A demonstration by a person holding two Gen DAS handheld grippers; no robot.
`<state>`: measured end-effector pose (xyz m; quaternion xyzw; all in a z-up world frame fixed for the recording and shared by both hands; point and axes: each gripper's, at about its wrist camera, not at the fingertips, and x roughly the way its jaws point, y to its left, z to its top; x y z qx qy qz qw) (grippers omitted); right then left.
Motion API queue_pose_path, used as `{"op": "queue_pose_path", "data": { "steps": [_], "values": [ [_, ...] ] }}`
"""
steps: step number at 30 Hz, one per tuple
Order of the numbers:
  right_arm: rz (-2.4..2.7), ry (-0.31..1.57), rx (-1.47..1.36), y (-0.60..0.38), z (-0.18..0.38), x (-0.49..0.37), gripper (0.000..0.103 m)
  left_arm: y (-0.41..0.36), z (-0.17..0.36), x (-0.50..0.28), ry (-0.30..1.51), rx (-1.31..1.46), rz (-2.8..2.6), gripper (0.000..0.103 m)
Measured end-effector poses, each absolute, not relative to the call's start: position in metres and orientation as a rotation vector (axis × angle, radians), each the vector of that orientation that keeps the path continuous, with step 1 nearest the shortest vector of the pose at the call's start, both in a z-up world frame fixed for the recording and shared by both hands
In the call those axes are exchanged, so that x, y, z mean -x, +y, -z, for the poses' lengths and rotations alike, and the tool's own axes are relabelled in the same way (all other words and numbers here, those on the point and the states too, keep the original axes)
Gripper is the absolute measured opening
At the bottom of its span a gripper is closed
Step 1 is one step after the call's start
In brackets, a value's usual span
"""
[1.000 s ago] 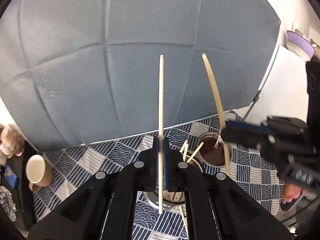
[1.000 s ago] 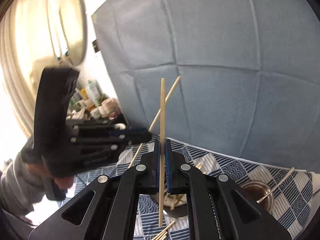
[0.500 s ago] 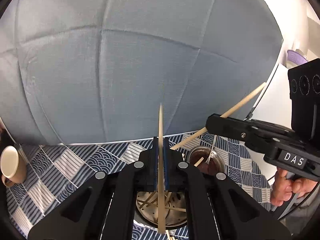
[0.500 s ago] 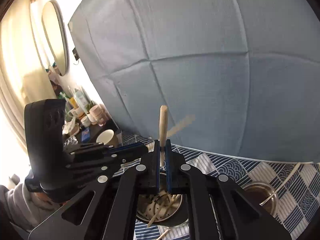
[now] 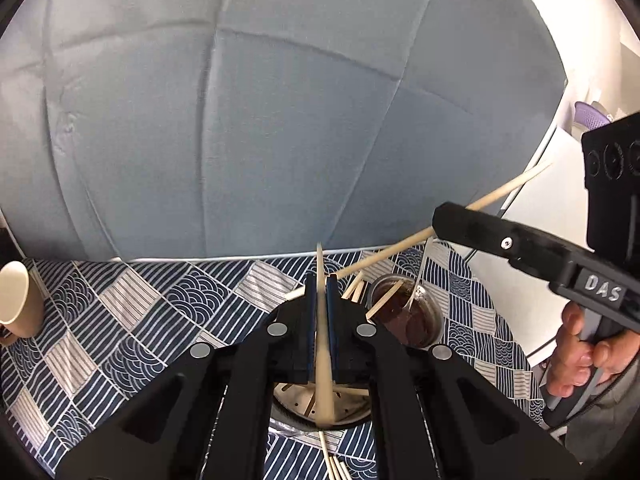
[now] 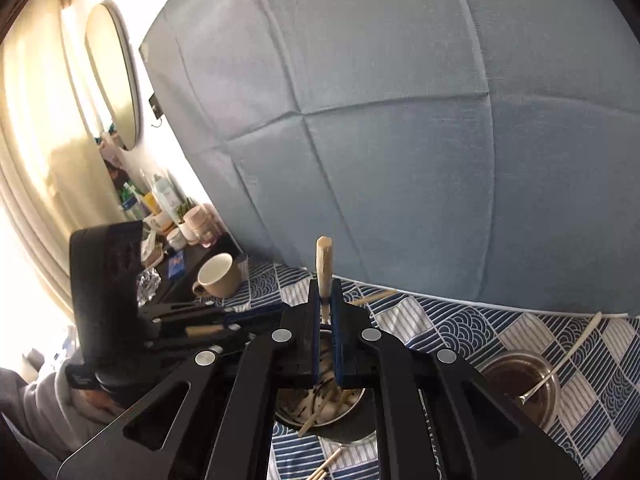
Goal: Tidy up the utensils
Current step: 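Lower the chopsticks into the holder and open both tools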
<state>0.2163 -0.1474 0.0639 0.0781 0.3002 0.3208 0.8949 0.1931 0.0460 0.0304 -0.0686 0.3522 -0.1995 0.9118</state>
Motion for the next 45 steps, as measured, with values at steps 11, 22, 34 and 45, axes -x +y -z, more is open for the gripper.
{"op": "queue_pose_path", "data": {
  "steps": [11, 22, 34, 45],
  "values": [
    [-0.651, 0.609, -0.137, -0.149, -0.073, -0.199, 0.005, 0.066, -0.065, -0.165, 0.687, 0.12, 0.368, 0.005],
    [-0.613, 0.626, -0.117, -0.143, -0.07, -0.197, 0.005, 0.065, -0.072, -0.15, 0.698, 0.087, 0.382, 0.005],
    [-0.528, 0.653, -0.125, -0.155, -0.061, -0.194, 0.046, 0.067, -0.062, -0.151, 0.699, 0.104, 0.343, 0.062],
    [-0.45, 0.703, -0.147, -0.171, -0.051, -0.192, 0.065, 0.082, -0.059, -0.145, 0.704, 0.083, 0.292, 0.079]
  ]
}}
